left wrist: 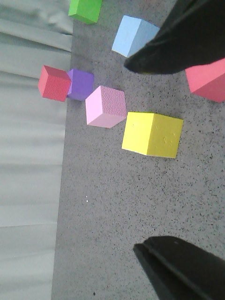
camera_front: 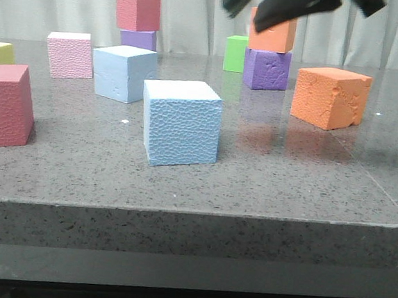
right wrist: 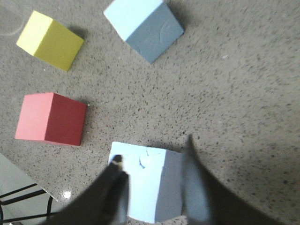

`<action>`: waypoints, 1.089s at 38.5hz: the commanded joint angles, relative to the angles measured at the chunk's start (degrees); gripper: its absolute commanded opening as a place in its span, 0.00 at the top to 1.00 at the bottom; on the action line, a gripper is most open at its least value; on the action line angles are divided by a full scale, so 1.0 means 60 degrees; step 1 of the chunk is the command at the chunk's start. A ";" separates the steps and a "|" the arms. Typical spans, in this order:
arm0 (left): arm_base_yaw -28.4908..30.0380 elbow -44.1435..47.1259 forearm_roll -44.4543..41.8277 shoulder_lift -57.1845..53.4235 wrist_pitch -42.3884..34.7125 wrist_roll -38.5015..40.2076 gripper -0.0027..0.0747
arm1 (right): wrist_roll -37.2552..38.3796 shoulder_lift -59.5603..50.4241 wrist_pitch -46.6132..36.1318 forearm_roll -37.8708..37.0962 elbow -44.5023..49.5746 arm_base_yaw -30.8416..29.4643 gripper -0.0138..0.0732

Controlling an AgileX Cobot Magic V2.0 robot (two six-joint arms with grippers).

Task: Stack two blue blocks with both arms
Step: 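Open the right gripper and lift it away from the cube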

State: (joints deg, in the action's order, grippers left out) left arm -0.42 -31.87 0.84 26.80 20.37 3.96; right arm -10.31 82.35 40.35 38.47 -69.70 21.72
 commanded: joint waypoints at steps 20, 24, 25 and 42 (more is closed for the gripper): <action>-0.0002 -0.0316 0.0070 0.0098 -0.0778 0.0008 0.09 | -0.0858 -0.3367 0.0884 -0.2905 0.0759 -0.1380 0.80; -0.0002 -0.0316 0.0070 0.0098 -0.0853 0.0008 0.09 | -0.0858 -0.4413 0.0376 -0.3324 0.1898 -0.1380 0.80; -0.0002 -0.0316 0.0070 0.0098 -0.0878 0.0008 0.09 | -0.0858 -0.4640 0.0246 -0.3324 0.2159 -0.1380 0.80; -0.0002 -0.0979 0.0070 0.1147 -0.0957 0.0008 0.09 | -0.0858 -0.8517 -0.1825 -0.3324 0.6458 -0.1380 0.80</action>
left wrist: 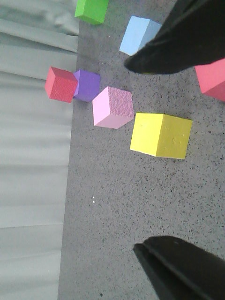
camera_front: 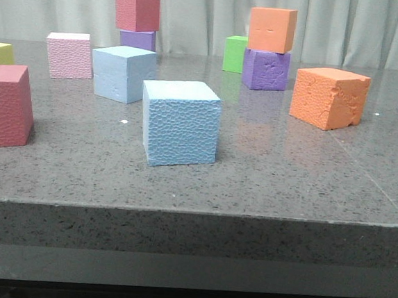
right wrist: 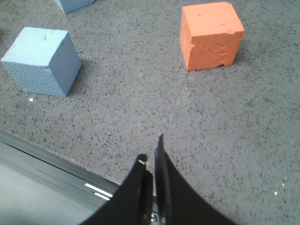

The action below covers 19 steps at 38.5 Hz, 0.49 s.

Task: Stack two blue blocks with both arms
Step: 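Open the right gripper and lift it away from the cube, then lower the left gripper onto the farther light blue cube and close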

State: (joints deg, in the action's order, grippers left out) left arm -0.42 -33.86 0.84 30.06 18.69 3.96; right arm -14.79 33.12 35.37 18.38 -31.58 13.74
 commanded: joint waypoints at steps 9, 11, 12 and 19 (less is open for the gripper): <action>-0.0598 -0.2672 0.0070 0.3002 0.0117 0.0008 0.09 | -0.0110 -0.0458 -0.1022 0.0024 0.0248 -0.0049 0.80; -0.0842 -0.3225 0.0070 0.3671 0.0462 0.0008 0.09 | -0.0110 -0.0458 -0.1021 0.0024 0.0248 -0.0049 0.80; -0.0951 -0.3553 0.0070 0.3938 0.0621 0.0008 0.09 | -0.0110 -0.0458 -0.1021 0.0024 0.0248 -0.0049 0.80; -0.1994 -0.5728 0.0070 0.6198 0.2398 -0.0659 0.09 | -0.0110 -0.0458 -0.1021 0.0024 0.0248 -0.0049 0.80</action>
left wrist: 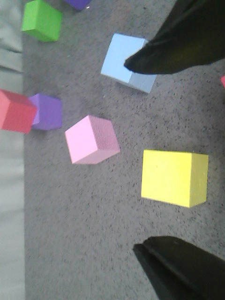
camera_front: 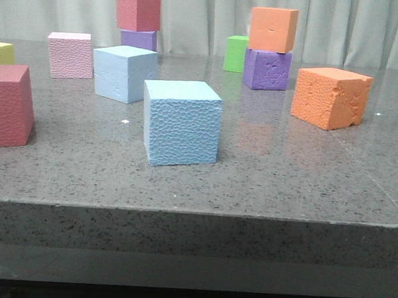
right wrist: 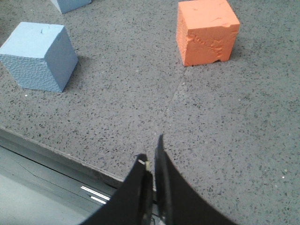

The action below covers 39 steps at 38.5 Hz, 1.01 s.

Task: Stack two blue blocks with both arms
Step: 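Lower the left gripper onto the farther light blue cube and close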

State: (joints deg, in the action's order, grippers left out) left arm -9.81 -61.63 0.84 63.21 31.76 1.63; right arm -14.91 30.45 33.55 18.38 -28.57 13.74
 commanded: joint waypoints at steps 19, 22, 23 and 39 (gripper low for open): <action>-0.1944 -0.6430 0.0070 0.5562 0.3615 -0.0639 0.09 | -0.0090 -0.0014 -0.0738 0.0024 -0.0253 -0.0049 0.80; -0.2035 -0.7159 0.0070 0.6212 0.3906 -0.0983 0.09 | -0.0090 -0.0014 -0.0738 0.0024 -0.0253 -0.0049 0.80; -0.2085 -0.7349 0.0070 0.6376 0.4033 -0.1059 0.09 | -0.0090 -0.0014 -0.0738 0.0024 -0.0253 -0.0049 0.80; -0.2105 -0.9557 0.0205 0.8505 0.5666 -0.1081 0.09 | -0.0090 -0.0014 -0.0814 0.0024 -0.0253 -0.0049 0.80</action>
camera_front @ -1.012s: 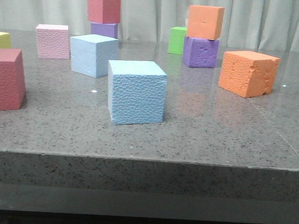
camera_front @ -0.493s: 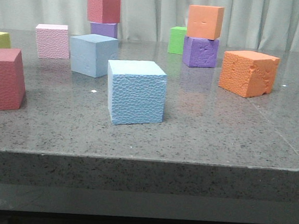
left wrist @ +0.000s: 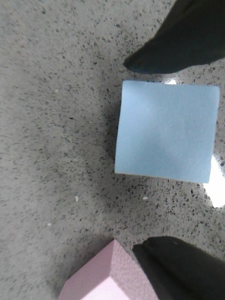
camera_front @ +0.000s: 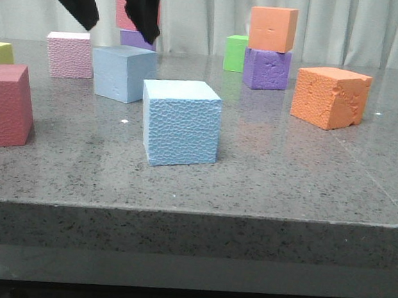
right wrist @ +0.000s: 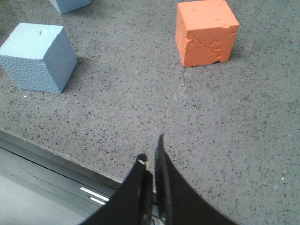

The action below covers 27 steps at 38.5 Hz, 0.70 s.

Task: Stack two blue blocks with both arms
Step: 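Lower the left gripper onto the farther light blue cube and close, then lift the light blue cube with the left gripper over the other blue cube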

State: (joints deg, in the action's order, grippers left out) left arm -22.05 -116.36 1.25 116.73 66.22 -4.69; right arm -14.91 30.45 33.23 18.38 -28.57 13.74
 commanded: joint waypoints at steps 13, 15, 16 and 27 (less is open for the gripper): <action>-0.0125 -0.0435 0.0351 -0.0085 -0.0021 -0.0045 0.09 | -0.0090 -0.0014 -0.0913 0.0024 -0.0253 -0.0049 0.80; -0.0125 -0.0435 0.0351 -0.0085 -0.0021 -0.0045 0.09 | -0.0090 -0.0014 -0.0913 0.0024 -0.0253 -0.0049 0.80; -0.0125 -0.0435 0.0351 -0.0085 -0.0021 -0.0045 0.10 | -0.0090 -0.0014 -0.0913 0.0024 -0.0253 -0.0049 0.80; -0.0125 -0.0552 0.0313 -0.0085 0.0057 -0.0045 0.48 | -0.0090 -0.0014 -0.0913 0.0024 -0.0253 -0.0049 0.80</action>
State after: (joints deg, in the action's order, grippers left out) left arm -22.41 -117.28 2.92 119.65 67.60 -5.02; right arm -14.91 30.45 32.16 18.38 -28.57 13.74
